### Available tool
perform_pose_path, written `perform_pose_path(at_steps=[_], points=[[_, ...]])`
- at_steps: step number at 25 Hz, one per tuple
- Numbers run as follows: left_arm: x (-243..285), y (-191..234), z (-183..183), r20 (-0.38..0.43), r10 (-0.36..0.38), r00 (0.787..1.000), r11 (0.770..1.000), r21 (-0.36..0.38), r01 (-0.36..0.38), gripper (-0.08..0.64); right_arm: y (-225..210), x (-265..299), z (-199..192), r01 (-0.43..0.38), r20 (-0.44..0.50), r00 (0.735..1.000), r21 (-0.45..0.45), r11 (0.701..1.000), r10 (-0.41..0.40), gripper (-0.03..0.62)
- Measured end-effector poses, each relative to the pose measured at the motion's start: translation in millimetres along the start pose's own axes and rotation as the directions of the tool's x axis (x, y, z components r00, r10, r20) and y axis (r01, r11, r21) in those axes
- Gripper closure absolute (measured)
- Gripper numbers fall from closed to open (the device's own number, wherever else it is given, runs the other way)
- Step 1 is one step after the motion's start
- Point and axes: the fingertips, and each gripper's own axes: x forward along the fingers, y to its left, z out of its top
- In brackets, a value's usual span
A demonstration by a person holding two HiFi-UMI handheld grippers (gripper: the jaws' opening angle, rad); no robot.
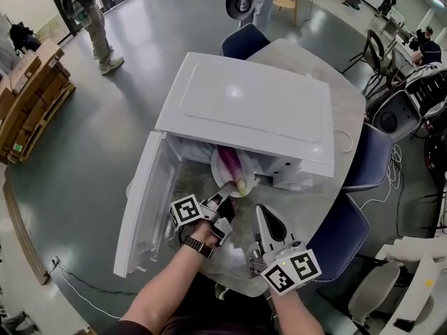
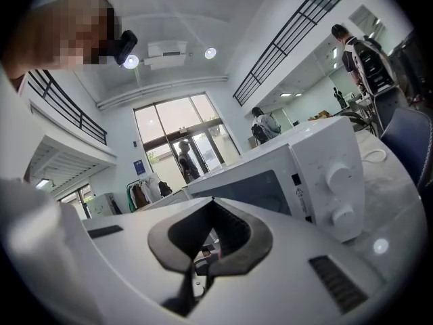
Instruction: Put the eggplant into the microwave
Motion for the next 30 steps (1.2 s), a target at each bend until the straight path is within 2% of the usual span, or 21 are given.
perform_pose_path(at_steps=[13, 21, 27, 30], points=[[22.1, 14.9, 18.0, 0.024, -0.001, 1.000, 0.999, -0.040, 0.002, 0.486, -10.2, 3.5, -2.5, 0.014, -0.001, 1.000, 0.008, 1.000, -0.014, 0.591], [32.9, 16.2, 43.2, 0.049, 0.007, 0.999, 0.999, 0.051, -0.010, 0.485, -16.3, 3.5, -10.6, 0.027, -0.023, 0.999, 0.020, 0.999, -0.026, 0.591], [29.2, 20.7, 46.8, 0.045, 0.088, 0.995, 0.985, 0.144, -0.094, 0.483, -12.2, 3.4, -13.4, 0.009, -0.032, 0.999, 0.028, 1.000, -0.008, 0.591], [30.7, 19.6, 46.6, 0.034, 0.110, 0.993, 0.974, 0.195, -0.114, 0.346, -11.1, 2.3, -12.6, 0.003, -0.033, 0.999, 0.032, 0.999, -0.002, 0.591]])
